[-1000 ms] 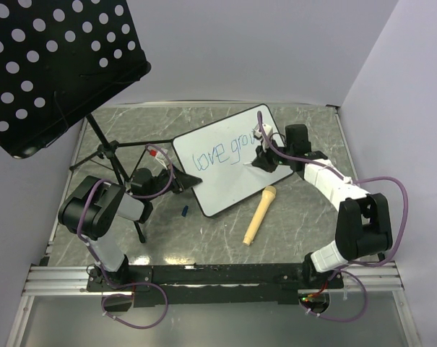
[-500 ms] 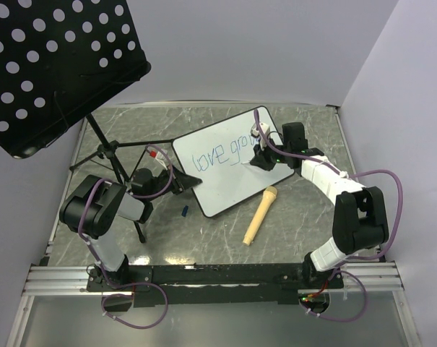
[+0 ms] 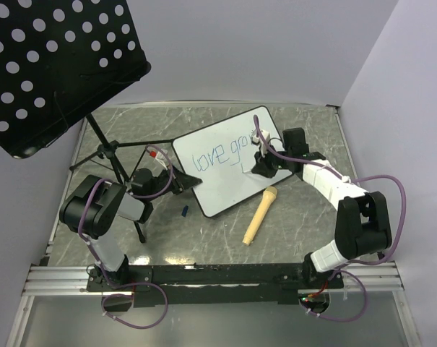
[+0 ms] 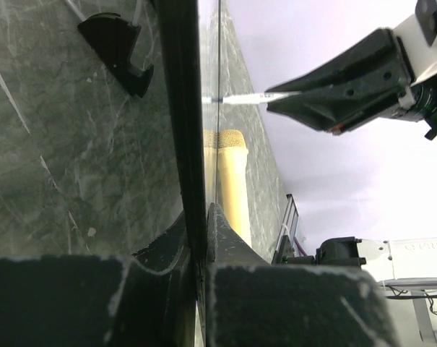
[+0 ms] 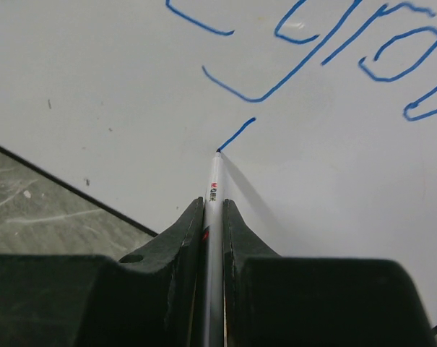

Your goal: Write a sentence on the whiteboard

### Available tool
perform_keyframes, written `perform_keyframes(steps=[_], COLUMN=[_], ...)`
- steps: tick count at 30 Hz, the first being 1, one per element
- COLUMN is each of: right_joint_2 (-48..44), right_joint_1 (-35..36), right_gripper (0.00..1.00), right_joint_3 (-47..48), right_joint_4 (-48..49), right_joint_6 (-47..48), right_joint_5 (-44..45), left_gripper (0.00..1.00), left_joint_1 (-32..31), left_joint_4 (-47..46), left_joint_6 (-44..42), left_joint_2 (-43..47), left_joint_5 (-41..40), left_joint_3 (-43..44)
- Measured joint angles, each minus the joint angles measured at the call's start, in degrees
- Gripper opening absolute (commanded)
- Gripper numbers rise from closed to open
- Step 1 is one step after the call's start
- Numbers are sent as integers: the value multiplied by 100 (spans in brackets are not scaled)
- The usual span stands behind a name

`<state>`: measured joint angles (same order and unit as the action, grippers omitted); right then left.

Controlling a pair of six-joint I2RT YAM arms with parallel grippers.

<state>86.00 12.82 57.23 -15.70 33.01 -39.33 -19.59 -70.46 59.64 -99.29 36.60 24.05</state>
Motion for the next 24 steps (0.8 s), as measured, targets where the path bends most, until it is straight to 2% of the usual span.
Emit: perform_keyframes(steps=[9,24], right_joint_2=[-398,-332], right_joint_1=[17,20], right_gripper=[0,0], right_joint_3=[-400,-310], right_joint_4=[-256,31], right_joint_6=[94,-236], right_joint_5=[-35,15], left_gripper=[1,1], left_joint_1=[-4,-11], left_joint_4=[-2,-4], left_joint_6=[-24,-37], left_joint_2=[0,2], left_joint_5=[0,0], left_joint_3=[0,0])
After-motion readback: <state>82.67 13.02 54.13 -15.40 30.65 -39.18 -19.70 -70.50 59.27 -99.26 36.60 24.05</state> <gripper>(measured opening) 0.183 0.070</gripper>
